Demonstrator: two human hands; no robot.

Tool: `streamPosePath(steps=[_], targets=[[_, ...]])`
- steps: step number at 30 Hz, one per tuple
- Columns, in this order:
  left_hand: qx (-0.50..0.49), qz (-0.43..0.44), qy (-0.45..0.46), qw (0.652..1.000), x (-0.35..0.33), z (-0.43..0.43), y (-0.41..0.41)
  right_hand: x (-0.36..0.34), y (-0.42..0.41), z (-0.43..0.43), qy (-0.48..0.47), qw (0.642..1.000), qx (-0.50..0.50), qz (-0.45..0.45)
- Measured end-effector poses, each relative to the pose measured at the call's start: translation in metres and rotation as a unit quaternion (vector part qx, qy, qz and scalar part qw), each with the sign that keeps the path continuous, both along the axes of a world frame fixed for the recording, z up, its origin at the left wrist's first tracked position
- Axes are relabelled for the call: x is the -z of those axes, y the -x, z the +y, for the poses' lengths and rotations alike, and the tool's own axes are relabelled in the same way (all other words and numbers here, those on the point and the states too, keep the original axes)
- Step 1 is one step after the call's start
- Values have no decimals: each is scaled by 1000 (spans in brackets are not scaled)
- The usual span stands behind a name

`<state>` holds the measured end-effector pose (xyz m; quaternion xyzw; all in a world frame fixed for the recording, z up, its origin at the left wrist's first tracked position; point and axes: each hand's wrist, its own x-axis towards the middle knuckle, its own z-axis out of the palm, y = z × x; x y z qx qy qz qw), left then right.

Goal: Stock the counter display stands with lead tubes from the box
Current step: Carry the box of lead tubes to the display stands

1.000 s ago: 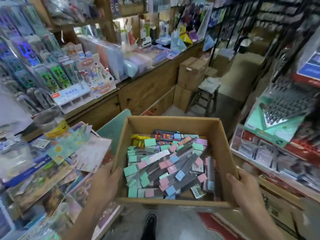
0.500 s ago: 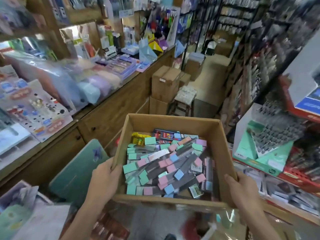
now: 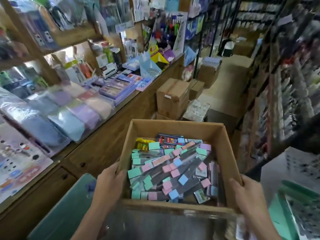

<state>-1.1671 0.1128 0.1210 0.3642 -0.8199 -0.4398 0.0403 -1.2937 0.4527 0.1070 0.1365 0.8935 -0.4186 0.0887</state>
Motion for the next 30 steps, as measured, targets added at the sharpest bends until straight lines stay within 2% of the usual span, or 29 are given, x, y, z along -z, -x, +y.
streamPosePath(steps=[9, 19, 30], targets=[[19, 4, -9, 1000, 3, -26, 170, 14, 162, -22, 0, 1000, 16, 15], [68, -14, -32, 997, 9, -81, 384, 18, 343, -60, -49, 996, 67, 31], [-11, -23, -50, 998, 34, -84, 565, 41, 571, -83, -65, 997, -1, 39]])
